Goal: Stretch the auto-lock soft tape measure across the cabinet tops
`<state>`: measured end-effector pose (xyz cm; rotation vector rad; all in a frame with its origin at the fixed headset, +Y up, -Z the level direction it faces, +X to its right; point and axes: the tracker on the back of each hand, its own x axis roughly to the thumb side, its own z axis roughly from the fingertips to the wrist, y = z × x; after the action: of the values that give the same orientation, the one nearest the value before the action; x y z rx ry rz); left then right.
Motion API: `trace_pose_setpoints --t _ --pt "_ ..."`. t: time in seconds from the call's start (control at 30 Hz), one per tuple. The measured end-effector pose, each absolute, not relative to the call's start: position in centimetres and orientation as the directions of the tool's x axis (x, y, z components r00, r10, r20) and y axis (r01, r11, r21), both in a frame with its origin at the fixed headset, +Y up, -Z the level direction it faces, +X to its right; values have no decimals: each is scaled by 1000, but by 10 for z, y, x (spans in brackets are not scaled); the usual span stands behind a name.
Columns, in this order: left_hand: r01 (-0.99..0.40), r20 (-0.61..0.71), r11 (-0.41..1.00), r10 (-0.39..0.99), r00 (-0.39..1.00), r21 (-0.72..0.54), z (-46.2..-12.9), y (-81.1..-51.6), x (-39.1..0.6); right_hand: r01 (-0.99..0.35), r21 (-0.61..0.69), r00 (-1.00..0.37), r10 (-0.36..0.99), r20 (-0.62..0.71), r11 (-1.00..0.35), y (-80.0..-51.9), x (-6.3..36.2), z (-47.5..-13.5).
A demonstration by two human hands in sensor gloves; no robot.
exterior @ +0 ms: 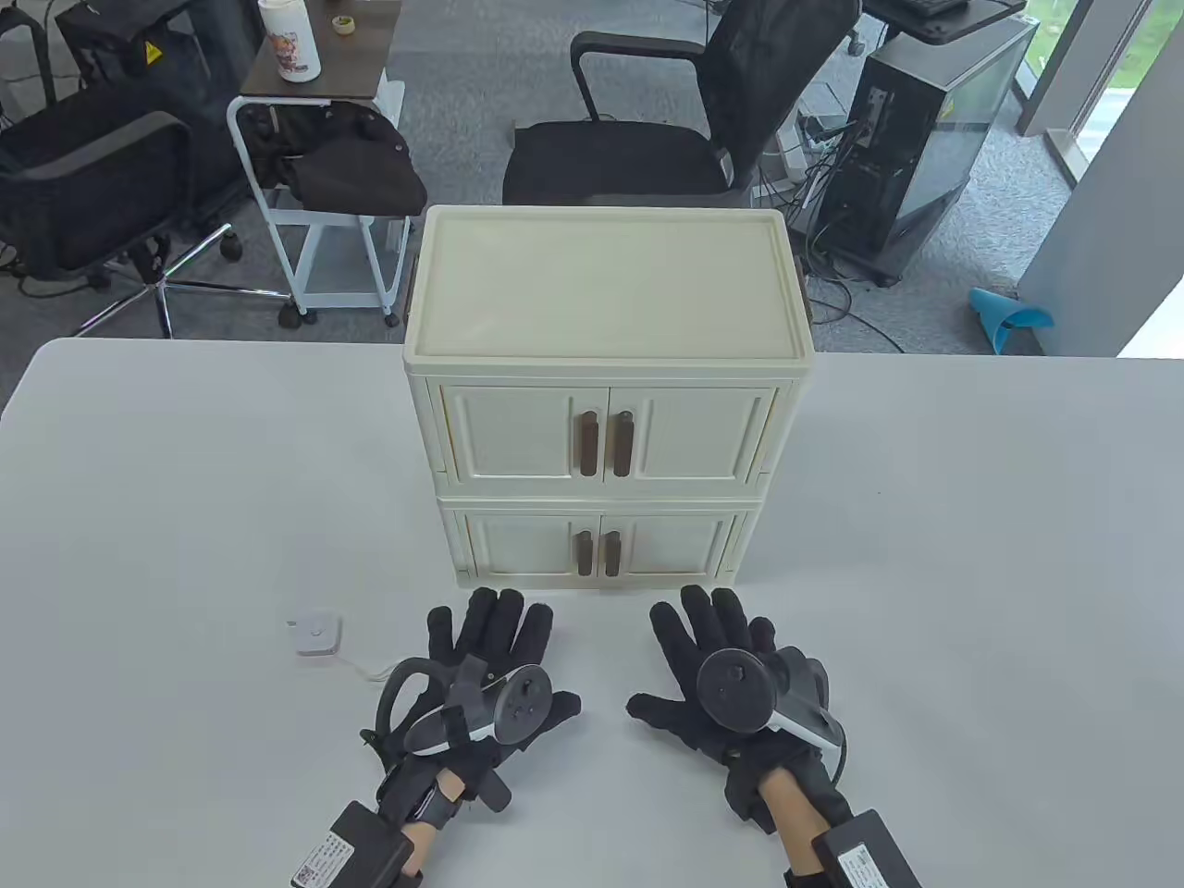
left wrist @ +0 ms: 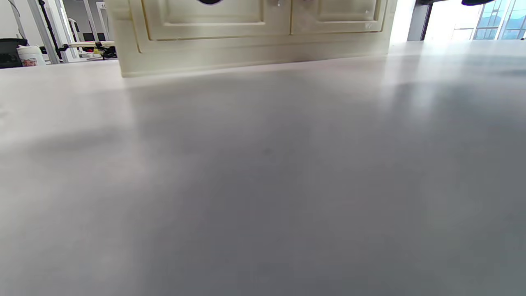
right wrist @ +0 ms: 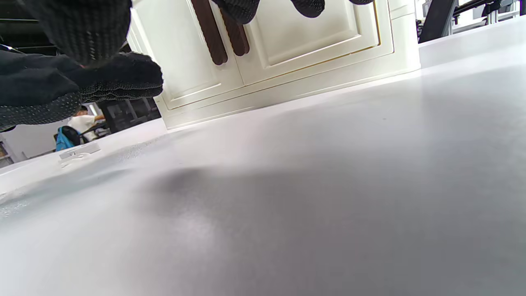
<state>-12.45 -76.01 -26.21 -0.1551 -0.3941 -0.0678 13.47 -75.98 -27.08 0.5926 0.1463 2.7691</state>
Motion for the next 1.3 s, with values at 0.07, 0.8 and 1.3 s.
trace_pose_setpoints --t 0.07,0.8,1.3 --pt "90 385 986 -30 923 -138 -262 -760 -126 -276 163 -867 318 384 -947 -760 135 -271" --pt "91 390 985 -26 920 -148 -262 -748 -139 -291 148 -863 326 386 -945 -758 137 -271" --pt "117 228 958 -56 972 -263 -300 -706 -246 -301 152 -865 336 372 -942 -758 144 -271"
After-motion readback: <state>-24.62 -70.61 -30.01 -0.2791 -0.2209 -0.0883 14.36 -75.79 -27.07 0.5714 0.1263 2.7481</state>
